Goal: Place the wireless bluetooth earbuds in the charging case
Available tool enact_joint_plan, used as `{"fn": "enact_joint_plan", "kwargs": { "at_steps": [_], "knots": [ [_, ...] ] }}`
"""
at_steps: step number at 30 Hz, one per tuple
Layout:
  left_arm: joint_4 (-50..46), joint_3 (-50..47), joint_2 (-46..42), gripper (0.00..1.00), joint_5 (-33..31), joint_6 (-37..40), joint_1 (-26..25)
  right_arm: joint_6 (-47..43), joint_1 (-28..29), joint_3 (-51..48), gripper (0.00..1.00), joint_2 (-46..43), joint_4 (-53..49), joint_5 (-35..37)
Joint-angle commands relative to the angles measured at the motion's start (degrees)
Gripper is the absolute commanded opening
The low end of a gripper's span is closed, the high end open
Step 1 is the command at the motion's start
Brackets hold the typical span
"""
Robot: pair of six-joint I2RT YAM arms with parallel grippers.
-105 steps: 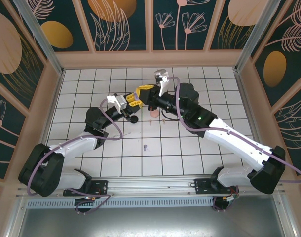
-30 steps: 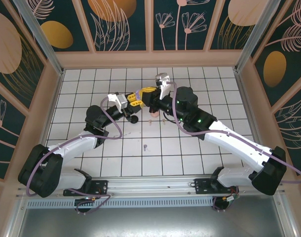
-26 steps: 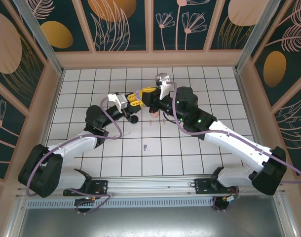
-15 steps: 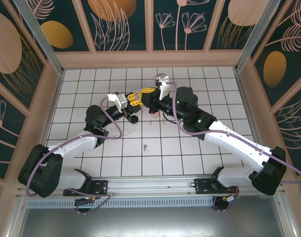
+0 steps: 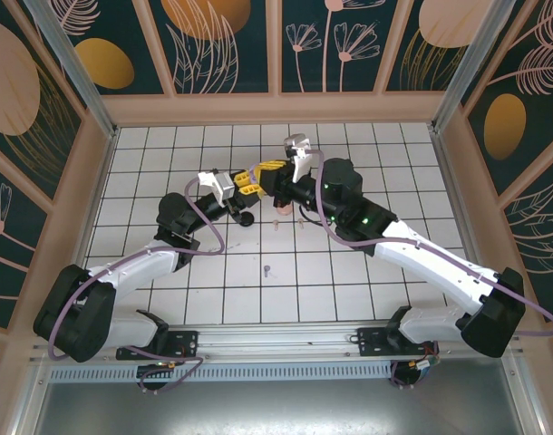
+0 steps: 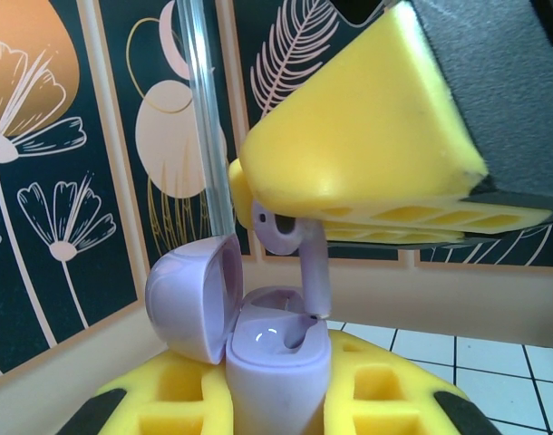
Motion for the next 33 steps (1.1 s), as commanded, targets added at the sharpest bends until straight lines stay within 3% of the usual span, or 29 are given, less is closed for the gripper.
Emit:
{"fn": "enact_joint_plan", "kwargs": {
  "at_steps": [1,33],
  "knots": [
    [2.9,1.4,0.0,0.00,0.7,-1.2,-0.1,0.3,-0.4,2.0,0.13,0.3,1.2,-0.1],
    [2.2,2.1,-0.6,0.00,0.8,-0.7,-0.2,-2.3,-0.7,-0.5,0.12,1.3,-1.7,0.5]
  ]
}}
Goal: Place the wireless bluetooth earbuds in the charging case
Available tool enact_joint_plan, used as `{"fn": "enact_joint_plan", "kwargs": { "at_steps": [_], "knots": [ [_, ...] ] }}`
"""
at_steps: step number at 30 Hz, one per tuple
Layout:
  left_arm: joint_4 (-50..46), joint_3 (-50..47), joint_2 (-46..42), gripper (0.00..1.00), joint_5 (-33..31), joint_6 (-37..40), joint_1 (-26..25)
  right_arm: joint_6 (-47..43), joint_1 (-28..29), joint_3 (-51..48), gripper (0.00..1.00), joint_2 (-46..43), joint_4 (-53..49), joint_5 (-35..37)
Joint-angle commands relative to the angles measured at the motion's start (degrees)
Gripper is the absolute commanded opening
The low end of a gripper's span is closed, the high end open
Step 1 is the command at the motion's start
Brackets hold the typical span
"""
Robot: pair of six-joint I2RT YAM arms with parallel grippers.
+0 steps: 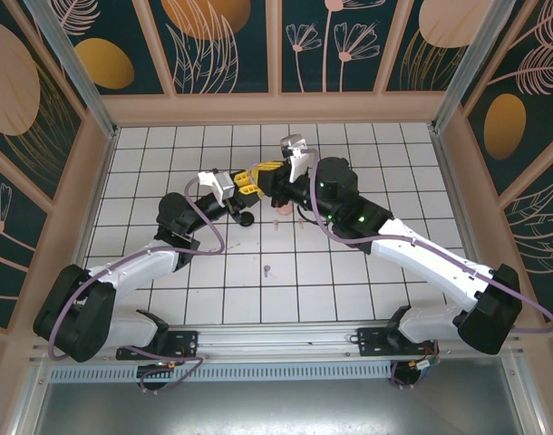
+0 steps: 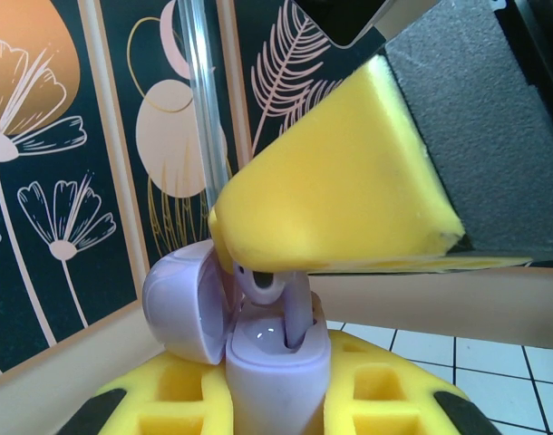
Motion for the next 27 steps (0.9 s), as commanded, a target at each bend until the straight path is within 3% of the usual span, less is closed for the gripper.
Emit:
{"fn": "enact_joint_plan", "kwargs": {
  "at_steps": [1,8,11,13,16,20,27],
  "knots": [
    [2.3,2.1,-0.6,0.00,0.8,-0.5,-0.2,-2.4,-0.5,-0.6,0.12,0.0,-1.6,0.1],
    [2.4,2.2,-0.3,0.00,0.6,-0.7,-0.3,-5.1,0.8,1.7,0.13,2.9,-5.4,-2.1],
    [2.3,2.1,-0.3,0.00,0.3,-0.7,-0.3,-4.4,0.8,1.8,0.27,2.8,-5.4,-0.9],
    [2.2,2.0,-0.3,0.00,-0.3,-0.7,-0.3,-3.7,0.7,2.6,0.43,2.0,-5.5,0.1],
    [2.3,1.5,-0.1,0.00,-2.1,-0.9,-0.3,-2.3,0.4,4.2,0.54,0.4,-6.3,1.5],
    [4.3,0.0,0.2,0.00,-5.7,-2.0,-0.3,0.9,-0.1,5.5,0.62,-4.0,-7.9,3.6],
    [7.5,-2.0,1.5,0.00,-10.2,-3.0,-0.3,8.9,-1.5,3.8,0.65,-11.1,-16.8,11.3]
  ]
}}
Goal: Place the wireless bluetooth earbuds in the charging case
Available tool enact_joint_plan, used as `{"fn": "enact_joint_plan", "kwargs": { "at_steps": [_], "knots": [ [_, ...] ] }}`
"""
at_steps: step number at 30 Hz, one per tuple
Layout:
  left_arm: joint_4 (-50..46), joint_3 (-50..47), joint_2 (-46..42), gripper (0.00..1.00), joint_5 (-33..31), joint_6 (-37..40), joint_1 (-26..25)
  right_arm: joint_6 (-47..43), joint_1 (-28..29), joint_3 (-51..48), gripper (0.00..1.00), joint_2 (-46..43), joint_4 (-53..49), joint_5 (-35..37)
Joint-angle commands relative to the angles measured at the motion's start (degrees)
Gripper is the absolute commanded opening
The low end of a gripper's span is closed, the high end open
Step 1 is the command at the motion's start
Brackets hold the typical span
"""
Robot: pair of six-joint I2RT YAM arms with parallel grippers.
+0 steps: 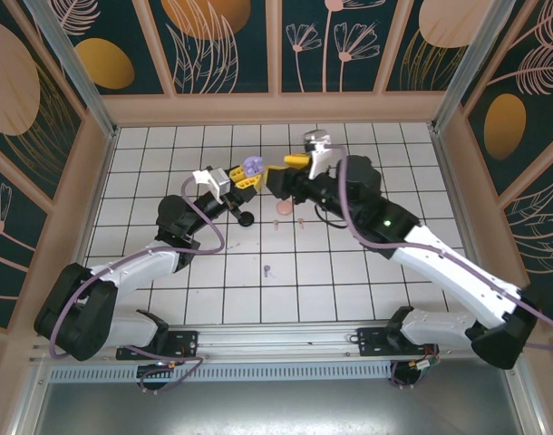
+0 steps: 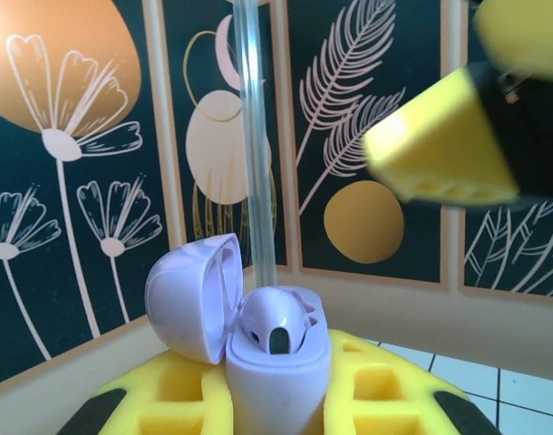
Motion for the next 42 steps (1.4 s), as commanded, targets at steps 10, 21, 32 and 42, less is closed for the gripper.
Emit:
{"fn": "enact_joint_plan", "kwargs": {
  "at_steps": [10,21,32,42],
  "knots": [
    [3.5,-2.4,-1.0,0.00,-12.7,0.8,0.1,24.7,-0.9,-11.9,0.62,4.8,-17.4,4.9],
    [4.6,-6.2,-4.5,0.00,-18.9,-0.4,3.1,37.0,8.5,-10.0,0.56,25.6,-21.4,4.1],
    [5.9,-9.3,-7.5,0.00,-21.3,-1.3,4.9,37.7,12.5,-0.8,0.49,37.4,-28.6,5.2],
    [6.3,-10.2,-8.3,0.00,-21.7,-1.1,5.4,36.5,13.1,3.2,0.43,42.7,-30.7,5.4]
  ]
}}
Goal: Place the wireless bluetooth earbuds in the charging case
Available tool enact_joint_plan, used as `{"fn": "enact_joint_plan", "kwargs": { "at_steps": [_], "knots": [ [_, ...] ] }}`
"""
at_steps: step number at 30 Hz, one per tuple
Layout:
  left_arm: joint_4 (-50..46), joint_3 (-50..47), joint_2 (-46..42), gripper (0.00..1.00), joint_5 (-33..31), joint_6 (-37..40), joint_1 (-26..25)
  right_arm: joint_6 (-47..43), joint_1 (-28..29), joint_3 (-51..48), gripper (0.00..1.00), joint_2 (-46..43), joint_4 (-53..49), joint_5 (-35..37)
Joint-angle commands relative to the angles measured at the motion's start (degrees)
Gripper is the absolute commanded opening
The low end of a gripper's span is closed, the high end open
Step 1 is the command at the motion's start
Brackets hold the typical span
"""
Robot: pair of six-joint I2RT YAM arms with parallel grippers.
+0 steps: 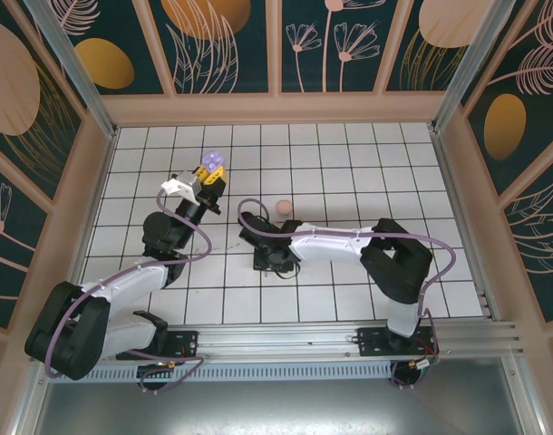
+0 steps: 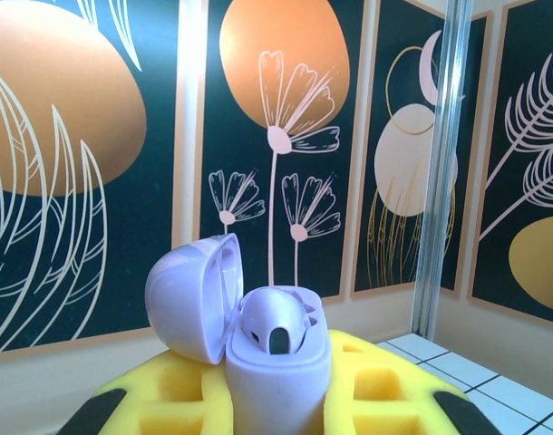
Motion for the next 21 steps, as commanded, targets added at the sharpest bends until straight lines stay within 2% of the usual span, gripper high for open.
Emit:
{"fn": "enact_joint_plan", "kwargs": {
  "at_steps": [1,21],
  "knots": [
    [3.5,-0.6,-1.4,0.00,-0.8,-0.5,0.6,0.0,0.5,2.0,0.43,1.8,-2.8,1.1],
    [3.5,-0.9,-1.4,0.00,0.3,-0.7,0.8,-2.3,1.5,4.9,0.32,7.1,-4.9,1.9]
  ]
}}
